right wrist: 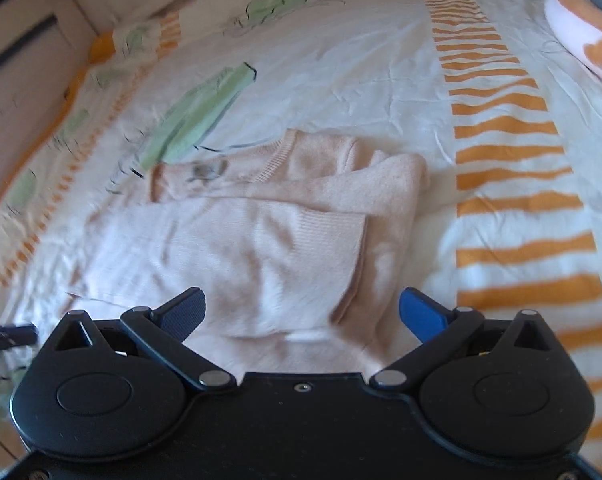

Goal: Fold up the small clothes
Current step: 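Fold the sweater body over with the left gripper, exposing the printed front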

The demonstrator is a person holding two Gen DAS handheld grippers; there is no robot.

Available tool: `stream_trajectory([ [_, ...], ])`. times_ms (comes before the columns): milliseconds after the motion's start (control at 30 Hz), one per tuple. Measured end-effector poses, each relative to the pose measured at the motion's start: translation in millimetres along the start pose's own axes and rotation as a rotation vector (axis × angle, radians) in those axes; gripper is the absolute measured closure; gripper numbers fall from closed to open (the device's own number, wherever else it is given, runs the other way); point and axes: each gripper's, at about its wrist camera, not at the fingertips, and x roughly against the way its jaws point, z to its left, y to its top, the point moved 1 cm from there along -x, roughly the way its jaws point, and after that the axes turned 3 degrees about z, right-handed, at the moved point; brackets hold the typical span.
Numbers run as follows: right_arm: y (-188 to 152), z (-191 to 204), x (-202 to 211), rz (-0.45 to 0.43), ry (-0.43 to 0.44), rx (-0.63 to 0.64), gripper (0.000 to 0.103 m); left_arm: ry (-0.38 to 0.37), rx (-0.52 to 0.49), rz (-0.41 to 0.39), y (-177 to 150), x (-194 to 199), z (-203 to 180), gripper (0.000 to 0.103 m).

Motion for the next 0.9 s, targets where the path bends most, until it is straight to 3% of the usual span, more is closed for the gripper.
stream_trajectory([
  [200,-45,17,60,-0.04,0.046,-0.052,0.0,-0.055,-0.018,0.024,-24,18,-10,0.018],
  [433,-104,39,101,0.03,0.031,-0.065,0.0,-0.072,-0.134,0.113,-59,27,-39,0.015],
  [600,-146,44,107,0.106,-0.003,-0.111,0.0,-0.08,-0.183,0.144,-80,33,-50,0.011],
  [733,-163,63,116,0.119,-0.061,-0.038,0.0,-0.087,-0.189,0.169,-87,35,-52,0.01],
  [900,-177,79,116,0.174,-0.059,0.01,0.0,-0.09,-0.219,0.216,-92,31,-56,0.007],
])
